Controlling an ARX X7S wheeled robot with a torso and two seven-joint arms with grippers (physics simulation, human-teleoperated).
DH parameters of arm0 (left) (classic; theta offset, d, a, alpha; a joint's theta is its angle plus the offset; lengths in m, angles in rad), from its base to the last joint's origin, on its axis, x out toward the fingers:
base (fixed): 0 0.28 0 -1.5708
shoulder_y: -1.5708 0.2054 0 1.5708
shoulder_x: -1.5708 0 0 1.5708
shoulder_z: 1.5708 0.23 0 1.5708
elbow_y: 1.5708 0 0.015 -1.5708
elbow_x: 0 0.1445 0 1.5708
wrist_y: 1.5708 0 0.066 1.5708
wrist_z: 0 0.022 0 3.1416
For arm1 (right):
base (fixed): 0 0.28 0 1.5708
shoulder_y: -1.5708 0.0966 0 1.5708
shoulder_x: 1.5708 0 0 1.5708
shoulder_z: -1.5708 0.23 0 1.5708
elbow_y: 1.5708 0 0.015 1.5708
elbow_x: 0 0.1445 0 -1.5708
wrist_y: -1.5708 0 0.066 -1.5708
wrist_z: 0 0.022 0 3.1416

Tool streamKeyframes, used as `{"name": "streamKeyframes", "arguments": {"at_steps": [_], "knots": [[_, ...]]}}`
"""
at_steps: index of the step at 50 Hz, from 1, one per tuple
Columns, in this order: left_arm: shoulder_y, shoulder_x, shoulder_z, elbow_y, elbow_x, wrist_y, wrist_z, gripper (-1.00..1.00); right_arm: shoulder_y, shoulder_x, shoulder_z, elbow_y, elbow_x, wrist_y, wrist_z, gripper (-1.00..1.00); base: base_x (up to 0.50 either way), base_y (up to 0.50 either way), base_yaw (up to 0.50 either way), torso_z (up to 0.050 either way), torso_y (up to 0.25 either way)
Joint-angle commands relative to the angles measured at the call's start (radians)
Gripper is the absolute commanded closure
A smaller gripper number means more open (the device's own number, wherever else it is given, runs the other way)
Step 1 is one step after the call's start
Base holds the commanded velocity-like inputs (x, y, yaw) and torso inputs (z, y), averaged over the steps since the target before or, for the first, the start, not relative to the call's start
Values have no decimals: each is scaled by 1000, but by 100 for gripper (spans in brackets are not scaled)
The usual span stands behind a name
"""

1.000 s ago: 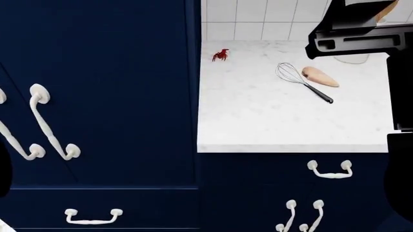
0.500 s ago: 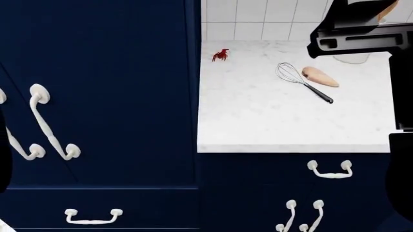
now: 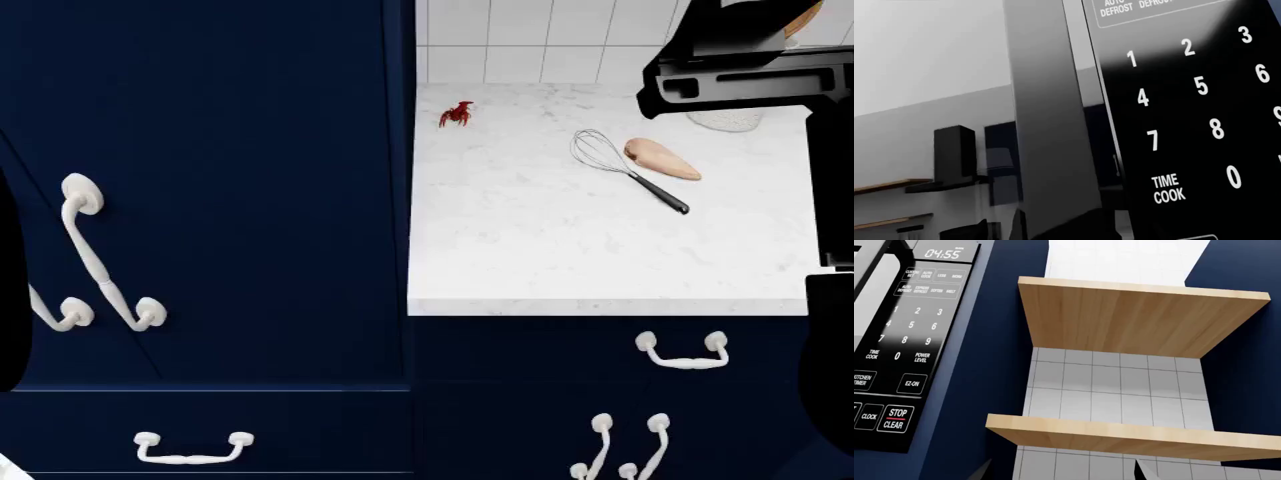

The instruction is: Open the microwave door

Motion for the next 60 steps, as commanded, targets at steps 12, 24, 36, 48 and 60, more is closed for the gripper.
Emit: {"name": "streamKeyframes", "arguments": {"at_steps": [12, 24, 36, 48, 60], "knots": [[-8, 4, -3, -27, -9, 16, 6, 100, 0, 14, -23, 13, 11, -24, 23, -100, 0, 0, 0, 0, 0], [40, -45, -51, 203, -71, -108, -8, 100, -10, 26, -15, 8, 28, -30, 37, -100, 0, 0, 0, 0, 0], [98, -100, -117, 471, -157, -266, -30, 100, -1, 34, -21, 8, 44, -32, 54, -100, 0, 0, 0, 0, 1], [115, -143, -180, 655, -238, -407, -46, 100, 4, 43, -23, 12, 59, -40, 66, -100, 0, 0, 0, 0, 2], [105, -173, -263, 800, -323, -551, -71, 100, 10, 49, -27, 13, 74, -45, 80, -100, 0, -1, -1, 0, 2]]}}
